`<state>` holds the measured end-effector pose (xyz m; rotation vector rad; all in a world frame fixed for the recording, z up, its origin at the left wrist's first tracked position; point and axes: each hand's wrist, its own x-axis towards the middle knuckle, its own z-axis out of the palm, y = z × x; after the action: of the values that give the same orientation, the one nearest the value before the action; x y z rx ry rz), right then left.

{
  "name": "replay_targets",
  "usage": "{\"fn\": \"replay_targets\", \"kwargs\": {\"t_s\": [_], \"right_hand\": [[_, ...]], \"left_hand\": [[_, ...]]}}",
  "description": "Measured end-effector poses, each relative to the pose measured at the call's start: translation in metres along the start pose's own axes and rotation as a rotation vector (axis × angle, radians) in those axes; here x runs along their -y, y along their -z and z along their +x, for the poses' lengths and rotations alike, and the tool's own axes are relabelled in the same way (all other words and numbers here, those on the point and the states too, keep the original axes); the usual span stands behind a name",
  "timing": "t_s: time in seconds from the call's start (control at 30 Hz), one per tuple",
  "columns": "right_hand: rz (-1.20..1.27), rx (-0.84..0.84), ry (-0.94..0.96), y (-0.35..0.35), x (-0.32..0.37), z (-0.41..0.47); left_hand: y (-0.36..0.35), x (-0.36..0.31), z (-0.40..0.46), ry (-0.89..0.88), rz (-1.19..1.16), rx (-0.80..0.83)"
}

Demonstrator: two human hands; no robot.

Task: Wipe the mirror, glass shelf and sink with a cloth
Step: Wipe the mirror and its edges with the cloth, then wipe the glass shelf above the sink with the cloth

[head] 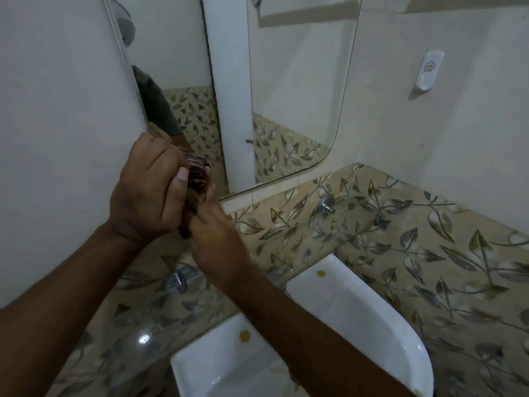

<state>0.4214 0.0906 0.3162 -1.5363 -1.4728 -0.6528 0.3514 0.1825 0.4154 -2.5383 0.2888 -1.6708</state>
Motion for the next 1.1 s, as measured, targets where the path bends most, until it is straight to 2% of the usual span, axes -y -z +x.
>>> {"fn": "replay_targets", "kwargs": {"t_s": [0.2, 0.3, 0.4, 0.5, 0.6, 0.7, 0.77, 0.83, 0.87, 1.0, 1.07, 1.1], "right_hand": [[0.234, 0.119, -0.167, 0.088, 0.009, 0.028], [0.263, -0.004, -0.346, 0.121, 0.013, 0.04], [0.398, -0.214, -0.561, 0.146, 0.02, 0.042], [0.573, -0.361, -0.587, 0.157, 0.035, 0.042], [0.507, -0.264, -0.649, 0.133, 0.054, 0.026], [0.444, -0.075, -0.722, 0.084, 0.079, -0.007], [0.388, 0.021, -0.674, 0.054, 0.095, -0.027], [0.397, 0.075, -0.621, 0.034, 0.107, -0.035], [0.42, 0.082, -0.614, 0.029, 0.111, -0.035], [0.536, 0.05, -0.633, 0.019, 0.126, -0.018], [0.582, 0.068, -0.631, 0.017, 0.138, -0.011], [0.598, 0.093, -0.602, 0.016, 0.145, -0.01]], "left_hand": [[0.018, -0.014, 0.003, 0.192, -0.066, 0.07], [0.034, -0.037, -0.013, 0.358, -0.165, 0.047], [0.06, -0.068, -0.041, 0.462, -0.218, 0.032], [0.081, -0.086, -0.072, 0.563, -0.209, 0.05], [0.09, -0.09, -0.101, 0.767, -0.237, 0.081], [0.097, -0.101, -0.122, 1.166, -0.506, -0.014], [0.1, -0.11, -0.14, 1.31, -0.537, 0.036], [0.105, -0.114, -0.156, 1.322, -0.389, 0.128], [0.108, -0.116, -0.162, 1.337, -0.333, 0.123], [0.125, -0.126, -0.174, 1.312, -0.38, -0.042], [0.13, -0.124, -0.19, 1.323, -0.394, -0.058], [0.133, -0.119, -0.208, 1.394, -0.358, -0.057]]}}
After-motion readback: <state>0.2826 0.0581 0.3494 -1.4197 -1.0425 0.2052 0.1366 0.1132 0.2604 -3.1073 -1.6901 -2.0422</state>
